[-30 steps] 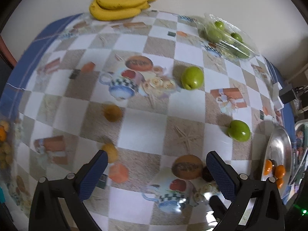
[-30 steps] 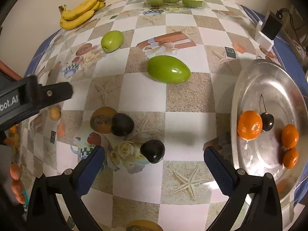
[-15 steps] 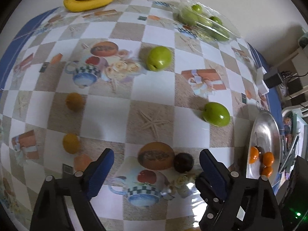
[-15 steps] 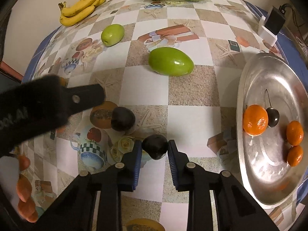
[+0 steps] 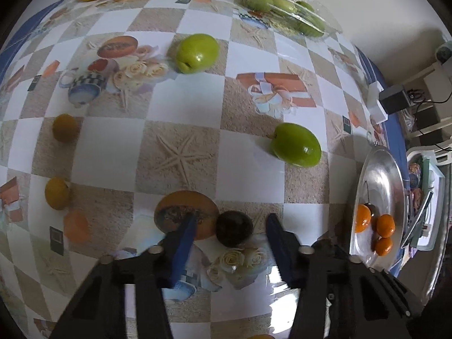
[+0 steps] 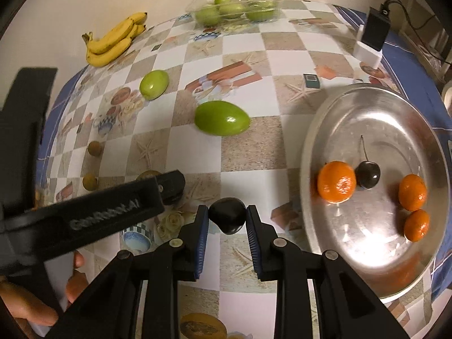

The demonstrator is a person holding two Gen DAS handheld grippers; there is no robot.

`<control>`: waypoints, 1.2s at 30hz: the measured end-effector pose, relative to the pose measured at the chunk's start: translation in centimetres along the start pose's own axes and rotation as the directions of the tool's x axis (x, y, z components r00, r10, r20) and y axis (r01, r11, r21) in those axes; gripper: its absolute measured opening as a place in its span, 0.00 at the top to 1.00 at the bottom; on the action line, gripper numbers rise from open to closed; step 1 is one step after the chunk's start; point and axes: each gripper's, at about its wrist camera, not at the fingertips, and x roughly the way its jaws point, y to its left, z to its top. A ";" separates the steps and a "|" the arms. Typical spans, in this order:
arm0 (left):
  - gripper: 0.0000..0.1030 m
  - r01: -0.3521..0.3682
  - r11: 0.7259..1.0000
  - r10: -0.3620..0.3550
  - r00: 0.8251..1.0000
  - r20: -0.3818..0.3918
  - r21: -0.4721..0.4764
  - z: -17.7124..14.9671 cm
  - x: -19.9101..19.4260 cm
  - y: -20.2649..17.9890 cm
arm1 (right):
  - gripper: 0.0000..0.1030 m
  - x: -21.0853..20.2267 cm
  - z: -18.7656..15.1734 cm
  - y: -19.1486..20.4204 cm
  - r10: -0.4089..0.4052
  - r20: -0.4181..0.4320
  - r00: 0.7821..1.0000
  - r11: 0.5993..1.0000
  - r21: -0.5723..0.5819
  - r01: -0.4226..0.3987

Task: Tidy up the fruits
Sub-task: 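Lift the held dark cherries with both grippers off the tablecloth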

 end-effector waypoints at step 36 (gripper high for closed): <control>0.66 0.029 0.999 -0.030 0.999 -0.032 -0.035 0.0 0.9 0.2 | 0.73 -0.6 0.2 -0.6 0.051 0.021 0.998 0.998 0.044 -0.052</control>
